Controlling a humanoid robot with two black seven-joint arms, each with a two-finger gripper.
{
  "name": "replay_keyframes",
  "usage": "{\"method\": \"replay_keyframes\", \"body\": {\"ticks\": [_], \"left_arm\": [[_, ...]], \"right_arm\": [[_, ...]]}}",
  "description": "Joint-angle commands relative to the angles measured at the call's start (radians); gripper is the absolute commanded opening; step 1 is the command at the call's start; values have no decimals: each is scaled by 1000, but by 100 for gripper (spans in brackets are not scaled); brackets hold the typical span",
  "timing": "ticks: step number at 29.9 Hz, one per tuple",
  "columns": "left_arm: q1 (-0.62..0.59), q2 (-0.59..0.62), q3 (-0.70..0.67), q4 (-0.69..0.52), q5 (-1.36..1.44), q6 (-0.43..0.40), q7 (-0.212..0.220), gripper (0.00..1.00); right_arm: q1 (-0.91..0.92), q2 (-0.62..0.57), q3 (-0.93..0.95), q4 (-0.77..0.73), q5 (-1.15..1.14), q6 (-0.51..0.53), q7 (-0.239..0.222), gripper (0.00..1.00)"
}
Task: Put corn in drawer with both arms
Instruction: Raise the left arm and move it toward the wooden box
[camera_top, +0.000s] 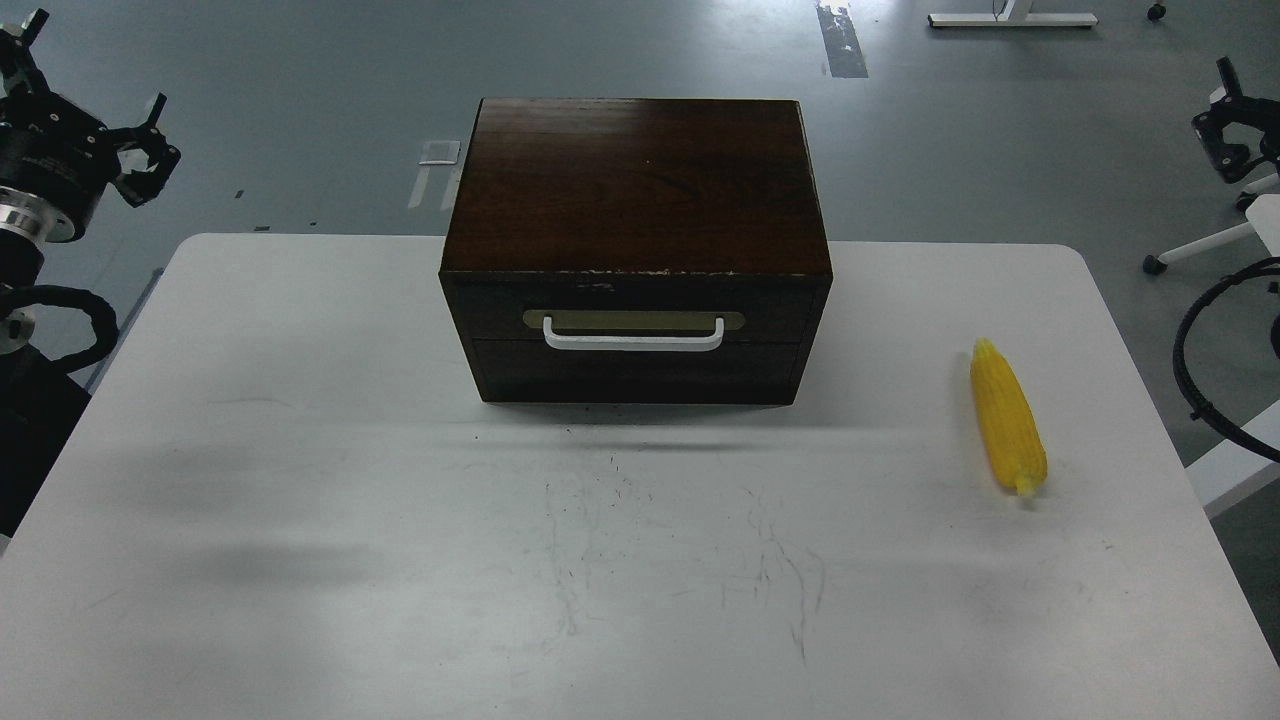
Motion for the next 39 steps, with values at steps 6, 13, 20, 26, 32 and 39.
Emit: {"method": "replay_keyframes", "body": {"ticks": [6,13,20,26,32,39], "left_arm": [[35,2,-2,-1,-6,0,2,98],[51,-8,-2,7,-8,0,1,98],[51,-43,5,7,-6,0,2,98],[51,-88,10,8,0,0,4,98],[47,-103,10,4,6,0,5,98],[2,-38,10,-2,165,0,18,97]], "right_arm": [[-3,6,1,-1,-1,0,0,100],[-1,9,-10,-13,-3,0,0,100],[-15,37,-19,-11,-3,0,-6,100],[-1,109,-78,-14,-3,0,-5,100],[-1,152,-114,-16,-6,-5,-2,100],[4,148,-142,-68,-12,-12,-9,100]]}}
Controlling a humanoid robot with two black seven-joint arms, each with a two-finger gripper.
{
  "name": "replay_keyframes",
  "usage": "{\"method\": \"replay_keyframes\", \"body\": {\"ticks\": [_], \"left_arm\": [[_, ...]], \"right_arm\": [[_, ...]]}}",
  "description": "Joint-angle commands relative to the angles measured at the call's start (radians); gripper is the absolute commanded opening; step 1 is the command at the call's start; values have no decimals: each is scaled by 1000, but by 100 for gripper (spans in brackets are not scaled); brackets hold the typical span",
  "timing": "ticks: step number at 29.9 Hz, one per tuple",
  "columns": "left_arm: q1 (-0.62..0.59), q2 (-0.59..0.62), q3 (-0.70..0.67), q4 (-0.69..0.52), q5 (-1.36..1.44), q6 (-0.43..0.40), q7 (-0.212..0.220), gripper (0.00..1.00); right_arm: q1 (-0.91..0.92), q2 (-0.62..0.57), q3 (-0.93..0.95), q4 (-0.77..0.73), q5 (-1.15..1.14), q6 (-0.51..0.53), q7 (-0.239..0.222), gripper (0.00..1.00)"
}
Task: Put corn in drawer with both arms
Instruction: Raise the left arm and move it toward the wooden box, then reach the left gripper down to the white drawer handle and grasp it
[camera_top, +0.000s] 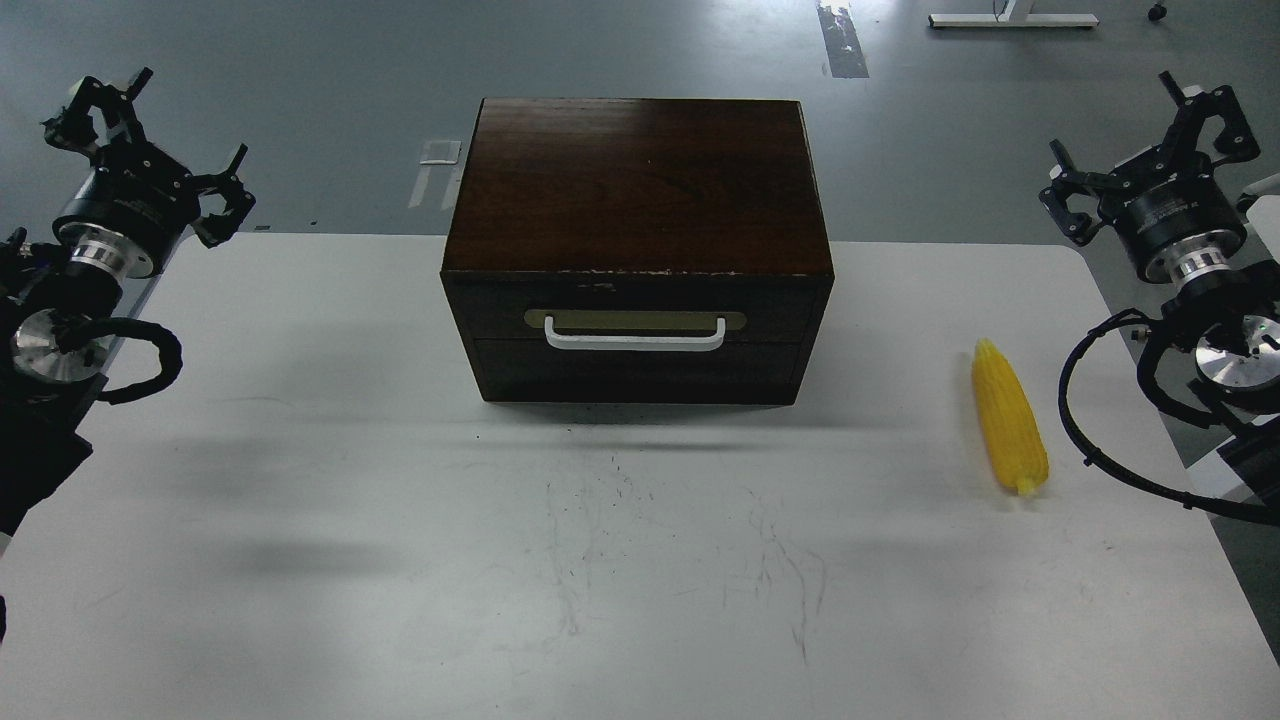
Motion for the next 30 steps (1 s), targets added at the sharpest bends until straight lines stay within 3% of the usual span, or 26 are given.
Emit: {"method": "replay_keyframes", "body": {"ticks": [1,8,14,30], "left_arm": [[-57,59,-2,-8,155,0,-3,97],[-205,106,0,-43,352,0,-3,95],[-324,142,0,-211,626,0,-5,83],[-358,159,9,-932,1523,0,-12,81]], "right_arm": [[7,-9,-4,-32,-1,9,-12,100],[21,-11,-5,-45,-37,3,-12,100],[24,3,-7,-130,-57,3,-12,100],[36,35,-21,-165,-59,-3,-9,100]]}}
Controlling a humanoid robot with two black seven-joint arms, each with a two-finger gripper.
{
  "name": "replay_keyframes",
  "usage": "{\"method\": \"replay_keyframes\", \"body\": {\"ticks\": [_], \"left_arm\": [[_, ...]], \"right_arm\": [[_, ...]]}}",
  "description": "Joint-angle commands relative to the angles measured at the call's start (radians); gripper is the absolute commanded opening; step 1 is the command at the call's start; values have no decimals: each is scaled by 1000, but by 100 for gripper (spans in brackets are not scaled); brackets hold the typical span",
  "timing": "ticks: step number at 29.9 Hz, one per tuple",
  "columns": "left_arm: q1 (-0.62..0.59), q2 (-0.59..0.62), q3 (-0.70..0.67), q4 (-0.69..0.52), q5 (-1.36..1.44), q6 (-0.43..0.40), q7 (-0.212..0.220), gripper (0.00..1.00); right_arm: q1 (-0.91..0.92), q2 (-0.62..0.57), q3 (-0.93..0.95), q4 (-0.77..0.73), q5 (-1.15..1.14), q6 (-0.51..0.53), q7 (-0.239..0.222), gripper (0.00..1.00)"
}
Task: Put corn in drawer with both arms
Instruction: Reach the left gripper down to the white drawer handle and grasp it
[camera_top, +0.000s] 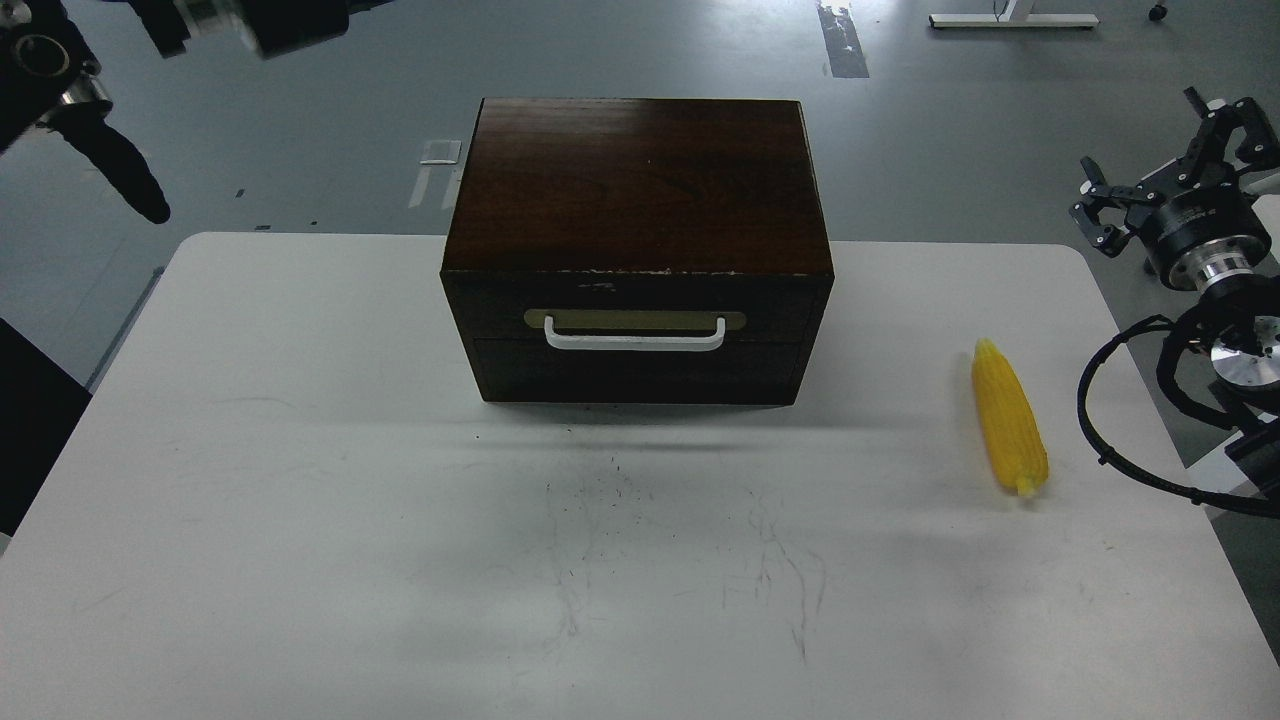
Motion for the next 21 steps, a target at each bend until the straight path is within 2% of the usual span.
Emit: {"method": "replay_keyframes", "body": {"ticks": [1,4,10,14,16,21], "left_arm": [[6,-17,33,-152,269,0,0,81],[9,-69,95,-193,420,0,0,81],[-20,-103,356,-205,576,0,2,81],[-25,-129,442,-191,754,0,2,81],[-26,-141,511,-190,866,54,-1,81],[-28,-146,550,-188,877,65,-1,81]], "right_arm": [[-1,0,0,-4,0,1,0,100],[1,3,3,-4,0,1,0,100],[8,17,11,-10,0,-4,3,100],[11,28,12,-42,0,2,5,100],[22,28,12,-49,2,6,5,100],[24,28,14,-49,2,6,6,100]]}}
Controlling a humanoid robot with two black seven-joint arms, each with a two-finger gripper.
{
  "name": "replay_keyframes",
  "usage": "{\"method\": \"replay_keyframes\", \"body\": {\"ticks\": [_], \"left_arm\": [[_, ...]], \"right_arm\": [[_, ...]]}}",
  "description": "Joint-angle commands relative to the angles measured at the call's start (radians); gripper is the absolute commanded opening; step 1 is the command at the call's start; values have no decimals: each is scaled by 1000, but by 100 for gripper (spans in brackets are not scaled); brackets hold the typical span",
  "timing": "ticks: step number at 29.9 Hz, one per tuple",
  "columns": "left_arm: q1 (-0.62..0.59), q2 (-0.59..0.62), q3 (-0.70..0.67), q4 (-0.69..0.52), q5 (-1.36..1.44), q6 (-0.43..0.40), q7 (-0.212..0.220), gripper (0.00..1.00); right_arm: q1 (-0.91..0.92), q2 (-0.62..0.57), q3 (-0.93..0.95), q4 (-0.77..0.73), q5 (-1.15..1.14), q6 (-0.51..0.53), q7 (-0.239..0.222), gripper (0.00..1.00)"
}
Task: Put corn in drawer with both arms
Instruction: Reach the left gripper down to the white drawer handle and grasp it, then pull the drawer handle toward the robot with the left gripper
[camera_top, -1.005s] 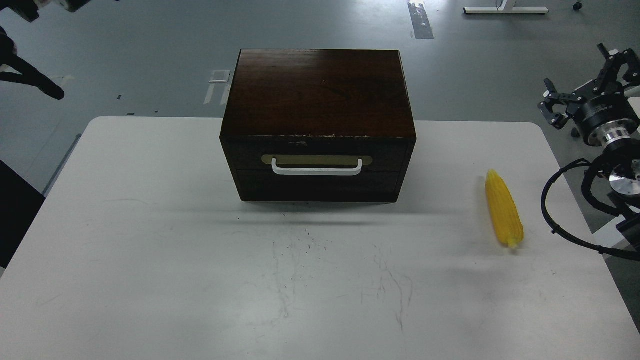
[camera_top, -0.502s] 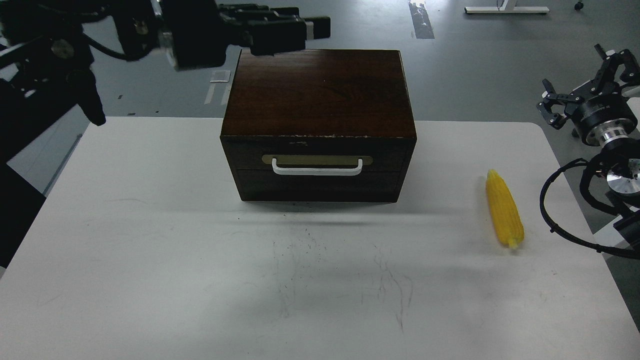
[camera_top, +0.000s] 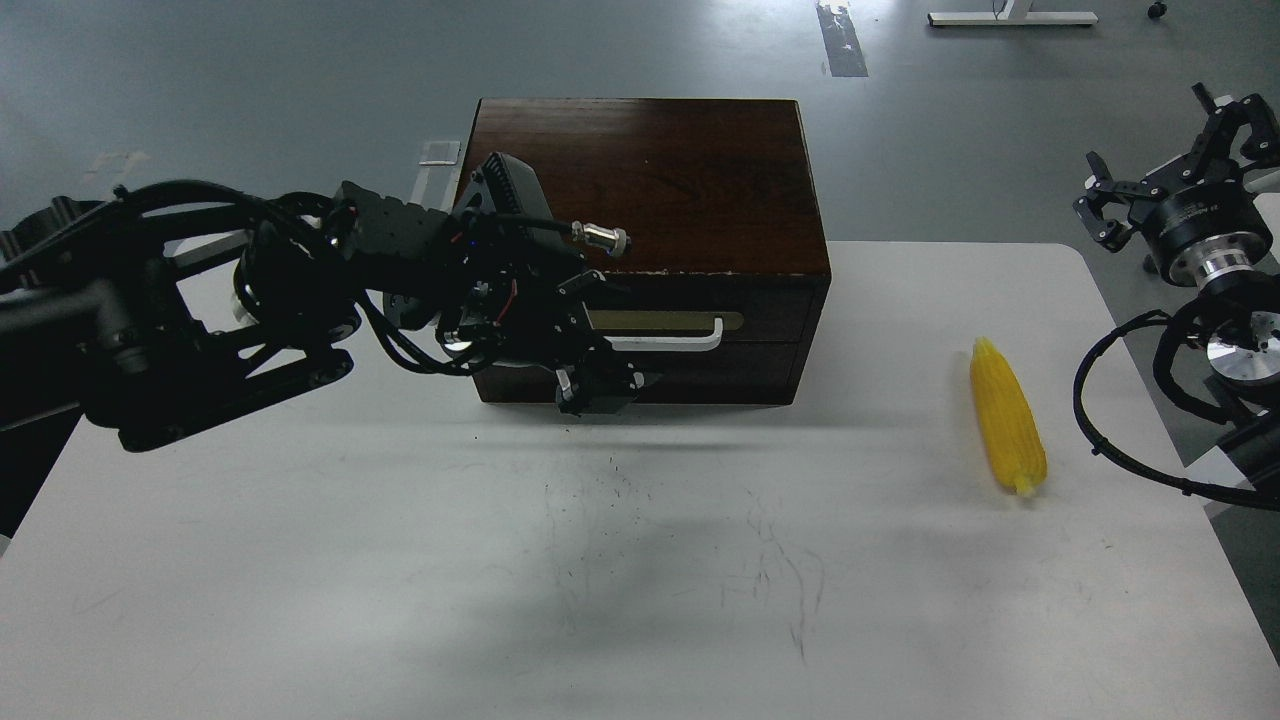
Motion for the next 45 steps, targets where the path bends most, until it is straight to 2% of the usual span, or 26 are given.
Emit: {"method": "replay_keyframes", "body": {"ticks": [1,27,30,36,41,45], "left_arm": [[0,-5,19,1,13,5,1,81],[-17,-87,66,92,73,-6,10,81],[-19,-114,66,133,73,-4,9,72],[-26,-128,85,153,73,-6,6,65],[-48,-128,118,145,73,-6,0,48],[-58,-128,120,138,71,-6,-5,45]], "right_arm": [[1,0,2,-1,0,0,1,100],[15,2,0,-2,0,-1,1,100],[15,2,0,-2,0,-3,1,100],[15,2,-3,-2,0,-1,1,100],[25,3,-1,-13,0,-1,1,100],[31,3,-3,-15,0,-1,1,100]]}}
